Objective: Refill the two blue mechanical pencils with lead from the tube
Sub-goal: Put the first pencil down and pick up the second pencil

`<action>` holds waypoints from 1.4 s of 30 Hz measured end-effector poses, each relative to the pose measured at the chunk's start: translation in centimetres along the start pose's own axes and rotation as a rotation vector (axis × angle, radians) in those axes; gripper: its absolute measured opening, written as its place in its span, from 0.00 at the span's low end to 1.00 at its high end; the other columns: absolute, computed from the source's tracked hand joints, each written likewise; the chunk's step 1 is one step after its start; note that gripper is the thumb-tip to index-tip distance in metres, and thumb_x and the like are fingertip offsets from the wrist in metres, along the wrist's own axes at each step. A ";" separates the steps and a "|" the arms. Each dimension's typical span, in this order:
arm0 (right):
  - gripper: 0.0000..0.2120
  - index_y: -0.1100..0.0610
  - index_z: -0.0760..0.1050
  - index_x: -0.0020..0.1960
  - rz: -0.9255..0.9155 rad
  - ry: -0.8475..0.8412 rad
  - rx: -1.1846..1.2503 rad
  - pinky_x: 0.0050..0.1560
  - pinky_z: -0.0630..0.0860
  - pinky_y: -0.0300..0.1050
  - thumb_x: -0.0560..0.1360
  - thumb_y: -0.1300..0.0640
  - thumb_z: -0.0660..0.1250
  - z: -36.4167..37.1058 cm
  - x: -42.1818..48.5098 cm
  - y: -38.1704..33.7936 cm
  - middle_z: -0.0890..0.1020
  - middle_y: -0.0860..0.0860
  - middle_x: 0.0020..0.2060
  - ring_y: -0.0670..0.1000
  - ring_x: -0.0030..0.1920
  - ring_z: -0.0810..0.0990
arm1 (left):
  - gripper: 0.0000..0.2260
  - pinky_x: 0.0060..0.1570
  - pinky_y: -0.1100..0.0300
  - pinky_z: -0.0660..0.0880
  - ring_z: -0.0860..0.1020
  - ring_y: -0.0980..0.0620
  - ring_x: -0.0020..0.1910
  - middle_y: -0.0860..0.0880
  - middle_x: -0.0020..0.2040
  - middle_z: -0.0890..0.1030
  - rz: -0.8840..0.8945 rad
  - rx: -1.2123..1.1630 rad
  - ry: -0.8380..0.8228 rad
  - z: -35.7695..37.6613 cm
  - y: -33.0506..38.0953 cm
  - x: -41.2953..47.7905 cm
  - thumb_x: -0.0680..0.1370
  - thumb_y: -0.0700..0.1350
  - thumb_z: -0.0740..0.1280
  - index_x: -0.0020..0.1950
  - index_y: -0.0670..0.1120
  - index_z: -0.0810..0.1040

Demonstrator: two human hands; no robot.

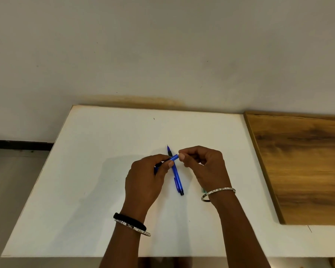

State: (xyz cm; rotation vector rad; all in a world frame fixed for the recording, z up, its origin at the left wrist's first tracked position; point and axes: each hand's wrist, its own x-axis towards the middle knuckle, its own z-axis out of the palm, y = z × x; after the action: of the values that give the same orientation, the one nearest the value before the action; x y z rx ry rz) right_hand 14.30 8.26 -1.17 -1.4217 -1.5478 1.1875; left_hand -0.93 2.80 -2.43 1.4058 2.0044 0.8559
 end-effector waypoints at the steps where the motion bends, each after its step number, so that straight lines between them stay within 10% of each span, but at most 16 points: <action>1: 0.04 0.54 0.85 0.46 0.010 -0.006 0.006 0.42 0.78 0.34 0.72 0.57 0.75 0.0 0.0 0.1 0.86 0.47 0.36 0.43 0.36 0.83 | 0.16 0.50 0.61 0.77 0.81 0.56 0.46 0.55 0.49 0.85 0.001 0.006 -0.009 0.0 0.1 0.0 0.76 0.59 0.63 0.59 0.55 0.81; 22: 0.05 0.57 0.72 0.48 0.163 0.004 0.233 0.28 0.73 0.37 0.82 0.60 0.60 -0.1 0.0 0.2 0.86 0.56 0.36 0.51 0.34 0.84 | 0.14 0.49 0.62 0.77 0.80 0.57 0.45 0.56 0.45 0.85 0.045 -0.025 0.030 -0.1 0.4 -0.2 0.76 0.57 0.64 0.58 0.55 0.82; 28: 0.04 0.50 0.79 0.42 -0.023 0.112 -0.356 0.37 0.69 0.24 0.74 0.58 0.72 -1.2 0.2 1.1 0.79 0.37 0.36 0.37 0.37 0.76 | 0.13 0.42 0.73 0.68 0.80 0.58 0.43 0.58 0.42 0.84 0.011 -0.064 0.029 -0.1 0.4 -0.1 0.77 0.56 0.64 0.58 0.55 0.82; 42: 0.03 0.49 0.85 0.46 0.021 0.001 -0.711 0.54 0.73 0.47 0.72 0.52 0.73 -0.5 0.3 2.2 0.85 0.47 0.44 0.52 0.51 0.77 | 0.11 0.35 0.73 0.65 0.78 0.62 0.36 0.60 0.37 0.82 0.038 -0.081 0.062 -0.1 0.2 0.0 0.78 0.57 0.63 0.54 0.56 0.81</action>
State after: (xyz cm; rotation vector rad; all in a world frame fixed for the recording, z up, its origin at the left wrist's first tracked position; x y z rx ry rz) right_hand 15.45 8.59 -3.13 -1.8696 -2.0707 0.6528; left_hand -0.88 2.78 -2.23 1.3917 1.9707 0.9978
